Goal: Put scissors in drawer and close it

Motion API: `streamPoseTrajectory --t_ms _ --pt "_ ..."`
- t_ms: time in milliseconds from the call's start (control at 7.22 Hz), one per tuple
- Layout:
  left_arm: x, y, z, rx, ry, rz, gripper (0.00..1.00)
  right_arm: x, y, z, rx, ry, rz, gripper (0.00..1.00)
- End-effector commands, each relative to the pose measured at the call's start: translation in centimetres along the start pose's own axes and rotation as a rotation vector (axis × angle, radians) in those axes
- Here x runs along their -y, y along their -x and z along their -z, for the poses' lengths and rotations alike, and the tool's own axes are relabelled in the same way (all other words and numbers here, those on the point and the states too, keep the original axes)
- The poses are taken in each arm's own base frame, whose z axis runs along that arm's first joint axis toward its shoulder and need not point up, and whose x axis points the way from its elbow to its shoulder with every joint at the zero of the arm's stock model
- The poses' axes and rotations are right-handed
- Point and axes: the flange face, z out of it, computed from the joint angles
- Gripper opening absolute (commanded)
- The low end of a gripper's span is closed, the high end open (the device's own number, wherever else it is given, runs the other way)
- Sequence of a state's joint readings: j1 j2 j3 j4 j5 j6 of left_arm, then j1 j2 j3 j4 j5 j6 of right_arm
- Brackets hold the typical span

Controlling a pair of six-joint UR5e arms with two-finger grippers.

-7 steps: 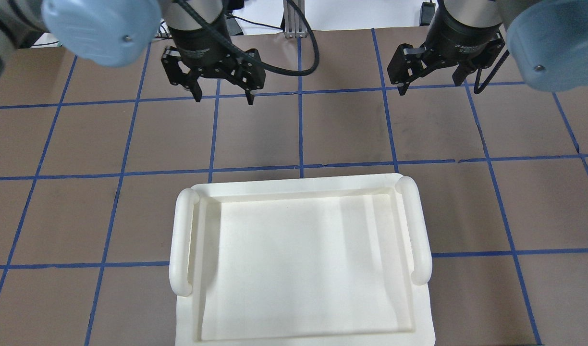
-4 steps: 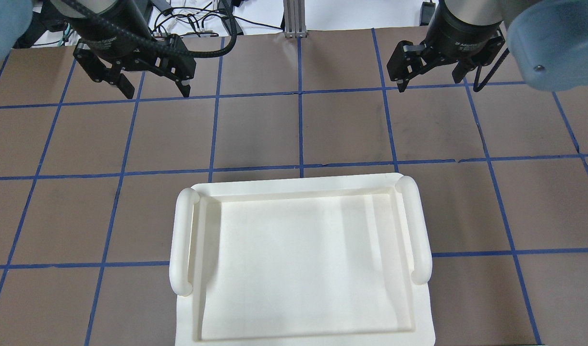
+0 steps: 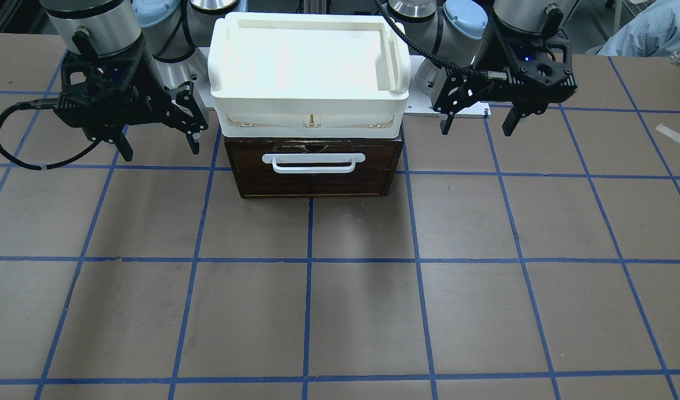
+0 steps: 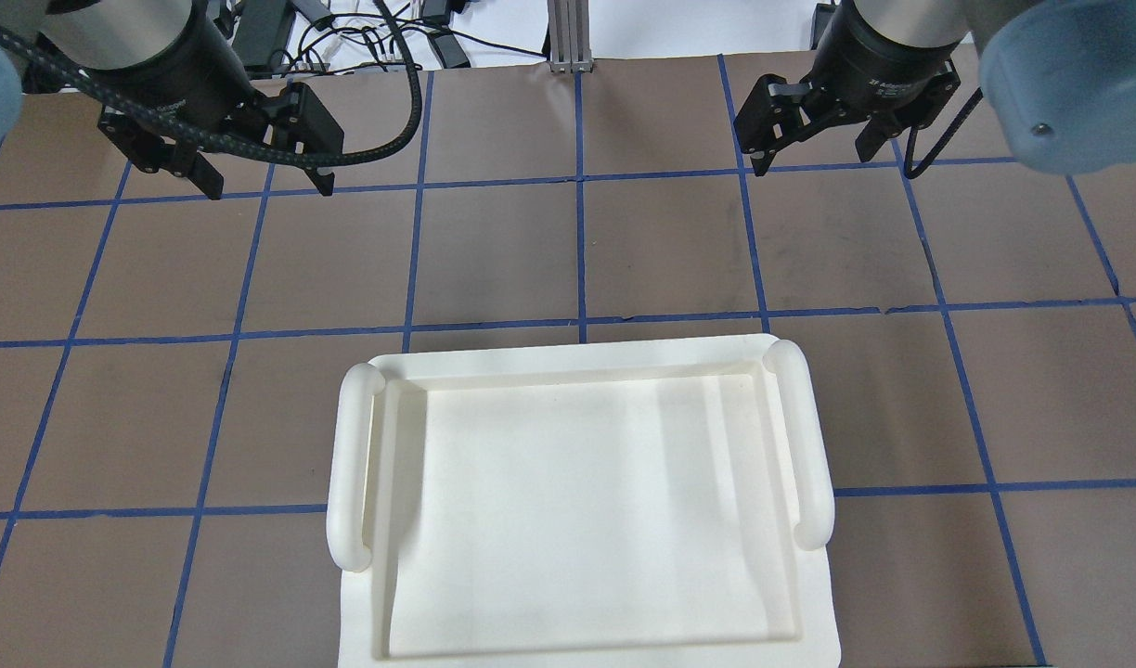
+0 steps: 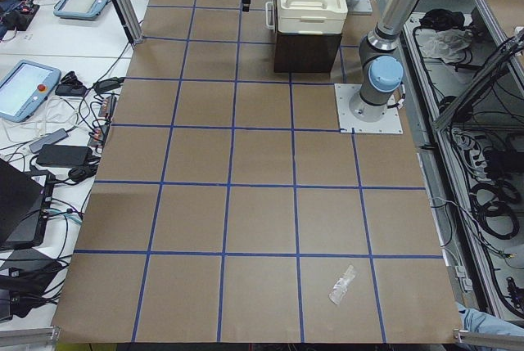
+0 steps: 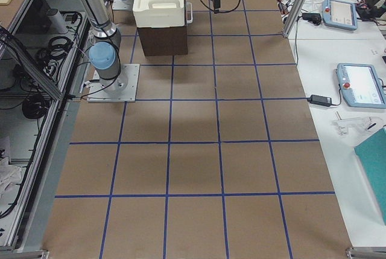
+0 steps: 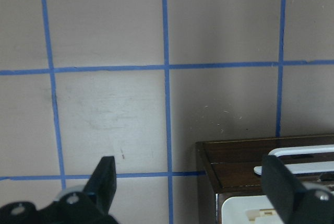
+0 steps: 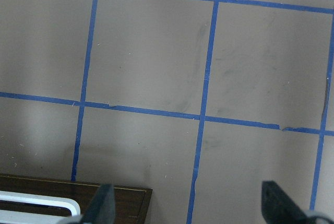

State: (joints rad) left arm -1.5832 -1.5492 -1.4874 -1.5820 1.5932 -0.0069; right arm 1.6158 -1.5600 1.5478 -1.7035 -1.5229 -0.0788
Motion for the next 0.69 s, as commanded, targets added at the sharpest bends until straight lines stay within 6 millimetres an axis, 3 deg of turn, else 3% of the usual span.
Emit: streamPoseTrajectory --t_ms 0,554 --pt "0.3 0.17 0.2 0.008 -0.001 0.004 1.0 0.02 0.0 -0.23 0.005 0.009 -0.005 1.0" --pt "0.21 -0.13 -0.19 -0.021 0.02 0.018 1.0 -0.1 0.01 -0.4 0.006 0.02 -0.007 1.0"
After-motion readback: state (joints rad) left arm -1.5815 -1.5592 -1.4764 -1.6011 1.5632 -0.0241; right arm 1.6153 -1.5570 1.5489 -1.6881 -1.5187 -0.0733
